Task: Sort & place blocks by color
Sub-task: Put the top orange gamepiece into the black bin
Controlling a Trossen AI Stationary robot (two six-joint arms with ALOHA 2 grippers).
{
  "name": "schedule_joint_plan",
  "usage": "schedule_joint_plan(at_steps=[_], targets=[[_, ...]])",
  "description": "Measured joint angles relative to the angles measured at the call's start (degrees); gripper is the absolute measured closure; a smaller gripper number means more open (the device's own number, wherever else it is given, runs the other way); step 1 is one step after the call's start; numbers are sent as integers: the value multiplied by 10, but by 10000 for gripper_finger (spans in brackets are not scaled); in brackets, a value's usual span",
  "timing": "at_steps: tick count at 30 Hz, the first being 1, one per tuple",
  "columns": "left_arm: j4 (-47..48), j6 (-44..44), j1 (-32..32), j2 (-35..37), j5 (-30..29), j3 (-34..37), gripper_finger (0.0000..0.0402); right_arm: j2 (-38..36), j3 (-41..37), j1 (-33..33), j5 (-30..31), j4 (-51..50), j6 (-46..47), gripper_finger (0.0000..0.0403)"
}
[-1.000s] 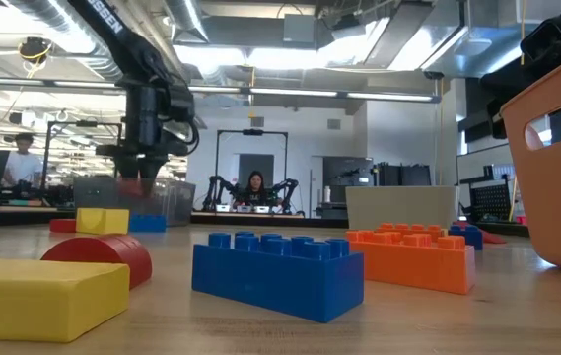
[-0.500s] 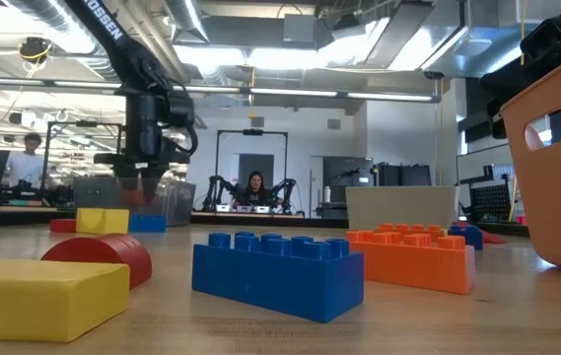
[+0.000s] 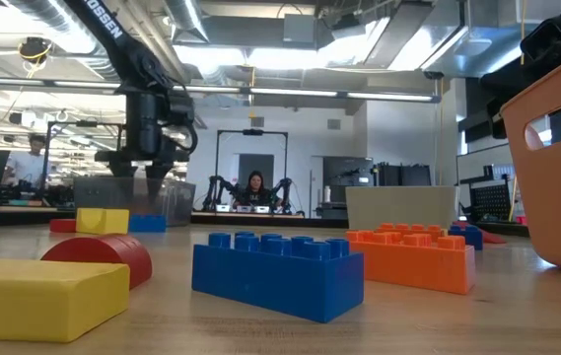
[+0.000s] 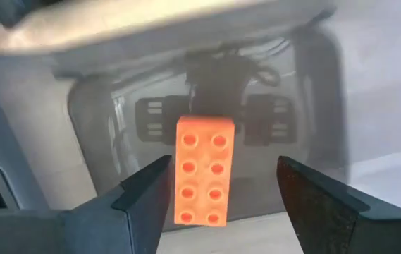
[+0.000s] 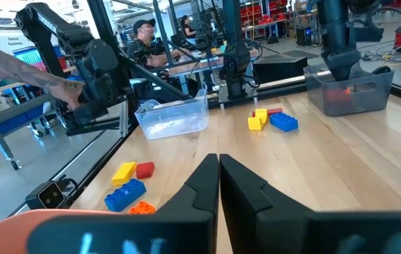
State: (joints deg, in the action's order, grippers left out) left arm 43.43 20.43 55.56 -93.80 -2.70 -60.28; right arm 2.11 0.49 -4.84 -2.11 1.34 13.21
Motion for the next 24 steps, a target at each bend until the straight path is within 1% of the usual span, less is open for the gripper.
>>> schedule_joint_plan(at_steps=[3,5,9,13,15,17,20,24], targets=[[0,0,10,19,18,-24,154,0,0,0,0,0,-1,386],[-5,0,12,38,20,-43,154,0,0,0,0,0,0,386],[-32,0,12,93,23,-68,153,0,0,0,0,0,0,386],[-87,0,-10,166,78,-64,153,0,1,0,0,0,-1,386],[-114,7,-37,208,110,-50,153,0,1,0,0,0,0,386],[-140,21,-75,252,117,-29,153,0,1,0,0,0,0,386],[-197,41,-151,322,92,20,155,0,1,0,0,0,0,386],[-318,98,-259,403,48,111,157,0,1,0,0,0,-1,386]])
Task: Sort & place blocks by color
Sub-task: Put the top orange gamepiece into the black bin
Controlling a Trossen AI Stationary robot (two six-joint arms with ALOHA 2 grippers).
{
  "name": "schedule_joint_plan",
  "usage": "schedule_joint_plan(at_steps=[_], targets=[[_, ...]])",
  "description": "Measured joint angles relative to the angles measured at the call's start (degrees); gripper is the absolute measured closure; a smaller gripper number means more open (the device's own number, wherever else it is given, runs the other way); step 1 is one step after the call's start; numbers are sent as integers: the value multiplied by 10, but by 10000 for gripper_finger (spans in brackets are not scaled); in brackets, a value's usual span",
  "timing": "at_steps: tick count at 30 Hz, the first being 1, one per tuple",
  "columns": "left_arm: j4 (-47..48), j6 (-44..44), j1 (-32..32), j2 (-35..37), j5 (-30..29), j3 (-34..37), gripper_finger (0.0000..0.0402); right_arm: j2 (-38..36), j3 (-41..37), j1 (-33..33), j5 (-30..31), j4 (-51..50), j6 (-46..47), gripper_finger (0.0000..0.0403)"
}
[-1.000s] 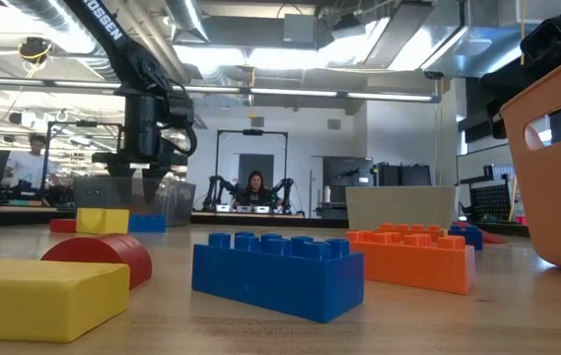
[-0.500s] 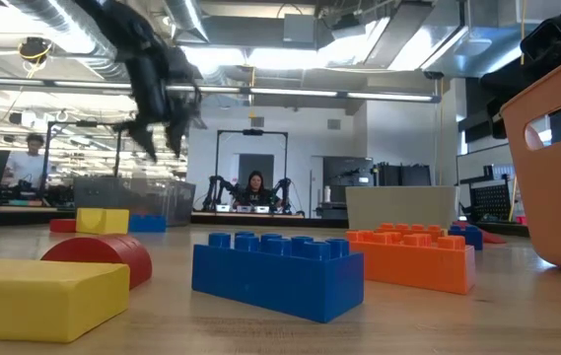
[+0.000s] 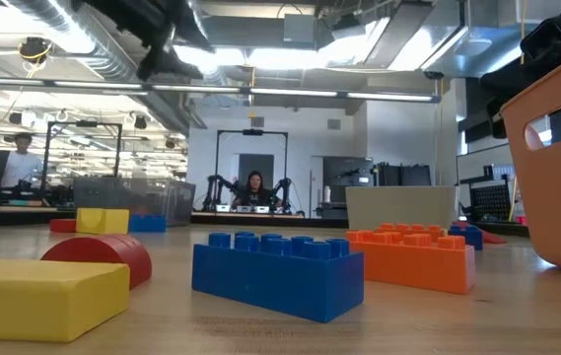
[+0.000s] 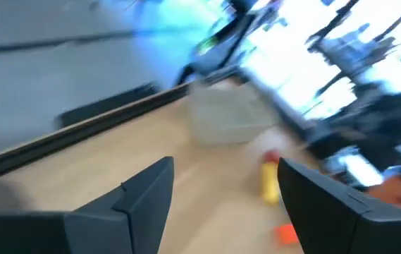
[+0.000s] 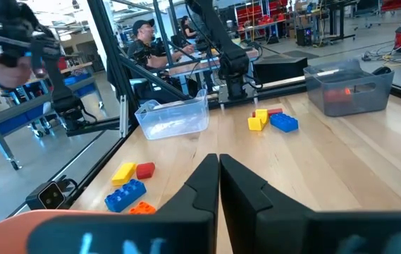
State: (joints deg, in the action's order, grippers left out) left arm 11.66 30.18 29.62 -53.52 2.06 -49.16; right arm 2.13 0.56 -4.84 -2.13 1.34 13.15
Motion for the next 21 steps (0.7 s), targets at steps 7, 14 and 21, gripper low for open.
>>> schedule_joint_plan(at_steps=[7,14,21], targets=[[-244,13,-136,86,-23,129,157,0,0,0,0,0,0,386],[-290,-75,-174,115,35,151,157,0,0,0,0,0,-4,386],[-273,-155,-174,120,69,151,157,0,0,0,1,36,4,386]])
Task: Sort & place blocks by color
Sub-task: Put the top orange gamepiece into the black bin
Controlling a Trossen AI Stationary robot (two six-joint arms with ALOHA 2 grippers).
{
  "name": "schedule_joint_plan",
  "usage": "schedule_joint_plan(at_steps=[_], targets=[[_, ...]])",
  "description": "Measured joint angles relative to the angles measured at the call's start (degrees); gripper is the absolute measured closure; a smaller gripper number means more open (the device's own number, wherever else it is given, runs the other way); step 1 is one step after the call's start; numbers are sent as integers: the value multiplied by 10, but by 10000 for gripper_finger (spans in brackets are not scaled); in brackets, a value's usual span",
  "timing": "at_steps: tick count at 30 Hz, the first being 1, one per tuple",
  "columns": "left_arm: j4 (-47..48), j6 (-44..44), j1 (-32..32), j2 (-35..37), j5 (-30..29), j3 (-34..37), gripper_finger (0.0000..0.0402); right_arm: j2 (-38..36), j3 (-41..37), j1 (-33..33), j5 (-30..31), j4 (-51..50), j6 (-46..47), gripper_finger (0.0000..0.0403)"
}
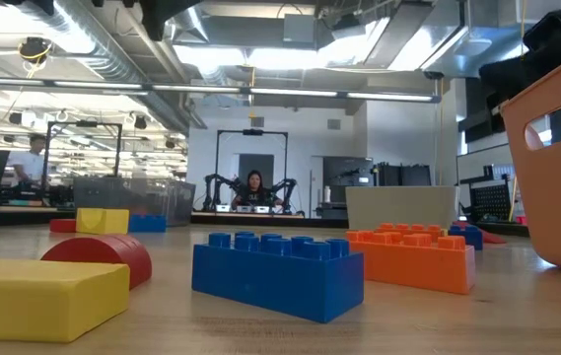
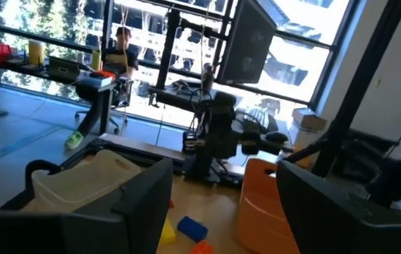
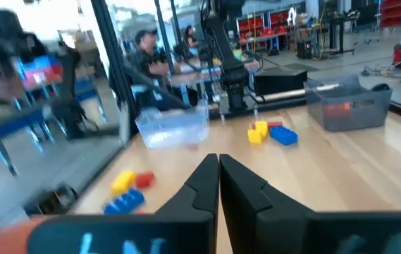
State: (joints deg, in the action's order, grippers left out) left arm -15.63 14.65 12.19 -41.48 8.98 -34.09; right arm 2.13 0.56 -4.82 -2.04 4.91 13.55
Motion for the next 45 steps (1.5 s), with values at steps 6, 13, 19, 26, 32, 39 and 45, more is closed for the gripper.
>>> schedule_joint_plan(at_steps=[6,13,19,26,32,39,45], targets=[[-2,-13,0,0,-12,0,157,0,0,0,26,163,108,386],[-3,-13,0,0,-35,0,157,0,0,0,108,381,95,386],[-3,-13,0,0,-59,0,157,0,0,0,151,424,72,386],[-1,-13,0,0,-59,0,157,10,16,0,210,361,155,381],[0,-13,0,0,-59,0,157,123,121,0,203,204,227,312],[2,-13,0,0,-51,0,157,311,268,0,101,48,265,192],[2,-13,0,0,-50,0,157,465,387,0,38,-184,236,161]])
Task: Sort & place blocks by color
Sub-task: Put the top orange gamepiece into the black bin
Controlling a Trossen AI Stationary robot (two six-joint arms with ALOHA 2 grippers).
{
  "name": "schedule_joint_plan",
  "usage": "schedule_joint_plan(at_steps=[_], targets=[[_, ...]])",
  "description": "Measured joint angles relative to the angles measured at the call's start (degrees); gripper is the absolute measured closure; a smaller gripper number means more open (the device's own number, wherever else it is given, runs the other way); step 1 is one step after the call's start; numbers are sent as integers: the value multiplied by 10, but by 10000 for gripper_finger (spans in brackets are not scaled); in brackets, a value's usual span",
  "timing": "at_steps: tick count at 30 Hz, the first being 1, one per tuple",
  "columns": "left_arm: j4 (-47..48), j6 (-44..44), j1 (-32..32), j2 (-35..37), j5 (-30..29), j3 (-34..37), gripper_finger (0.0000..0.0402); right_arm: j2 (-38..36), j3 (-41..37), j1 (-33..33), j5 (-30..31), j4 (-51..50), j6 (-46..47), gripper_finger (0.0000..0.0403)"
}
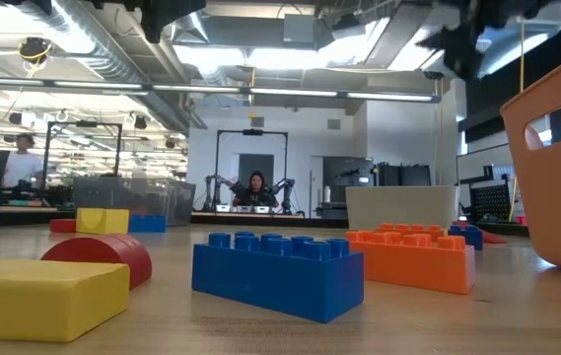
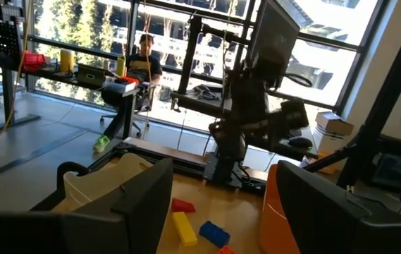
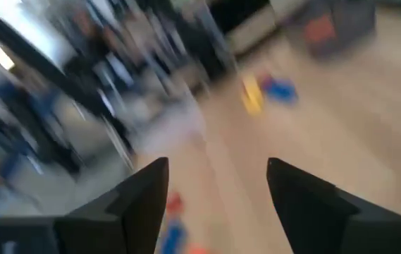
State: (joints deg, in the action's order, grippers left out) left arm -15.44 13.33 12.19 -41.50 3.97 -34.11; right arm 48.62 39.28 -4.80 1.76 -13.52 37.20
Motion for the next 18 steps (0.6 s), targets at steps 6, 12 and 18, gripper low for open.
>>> schedule_joint_plan(at_steps=[6,12,18], targets=[[0,0,0,0,0,0,157,164,92,0,14,-202,-31,163],[0,0,0,0,0,0,157,296,130,0,26,-228,23,164],[0,0,0,0,0,0,157,388,154,-4,27,-223,44,164]])
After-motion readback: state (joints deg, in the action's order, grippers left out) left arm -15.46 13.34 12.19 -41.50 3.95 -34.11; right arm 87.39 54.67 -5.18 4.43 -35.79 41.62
